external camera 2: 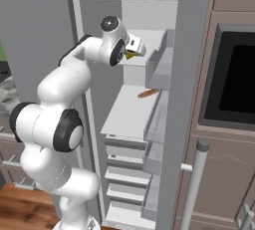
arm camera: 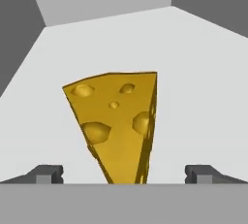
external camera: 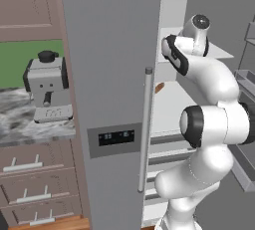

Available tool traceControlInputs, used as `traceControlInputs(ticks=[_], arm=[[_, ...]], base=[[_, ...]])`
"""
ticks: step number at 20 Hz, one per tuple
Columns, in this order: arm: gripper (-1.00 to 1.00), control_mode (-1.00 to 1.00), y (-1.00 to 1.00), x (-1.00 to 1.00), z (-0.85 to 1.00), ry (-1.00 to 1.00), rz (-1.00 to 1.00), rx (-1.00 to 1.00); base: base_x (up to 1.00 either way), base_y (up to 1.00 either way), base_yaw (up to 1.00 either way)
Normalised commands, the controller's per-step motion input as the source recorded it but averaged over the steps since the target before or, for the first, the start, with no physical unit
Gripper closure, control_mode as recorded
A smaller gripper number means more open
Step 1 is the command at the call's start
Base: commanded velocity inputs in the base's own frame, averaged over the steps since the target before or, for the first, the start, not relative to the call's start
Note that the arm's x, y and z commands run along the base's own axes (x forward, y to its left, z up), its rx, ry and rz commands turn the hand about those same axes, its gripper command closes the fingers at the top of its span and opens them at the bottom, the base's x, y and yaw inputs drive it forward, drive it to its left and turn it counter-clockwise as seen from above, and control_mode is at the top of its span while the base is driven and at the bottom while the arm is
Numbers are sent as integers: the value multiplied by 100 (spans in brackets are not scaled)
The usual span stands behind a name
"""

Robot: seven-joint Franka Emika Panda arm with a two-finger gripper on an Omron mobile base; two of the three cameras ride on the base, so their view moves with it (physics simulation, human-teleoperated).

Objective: Pick the cheese from the fridge and the cheese grater from the cabinet and place them next to the salad bowl.

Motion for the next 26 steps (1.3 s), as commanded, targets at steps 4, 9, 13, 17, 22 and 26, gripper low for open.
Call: traceControlInputs(ticks=[4,9,13,17,22,26], arm=[[-100,-100,0,9,-13,-1,0,0],[-100,-100,-12,33,-15,-2,0,0],[-100,-100,-50,100,-34,3,-5,0],[100,-100,-7,39,-7,1,0,0],[100,-100,0,1,0,0,0,0],[100,-100,0,0,-4,1,0,0]], base=[[0,0,0],[0,0,0],[0,0,0],[0,0,0],[0,0,0],[0,0,0]])
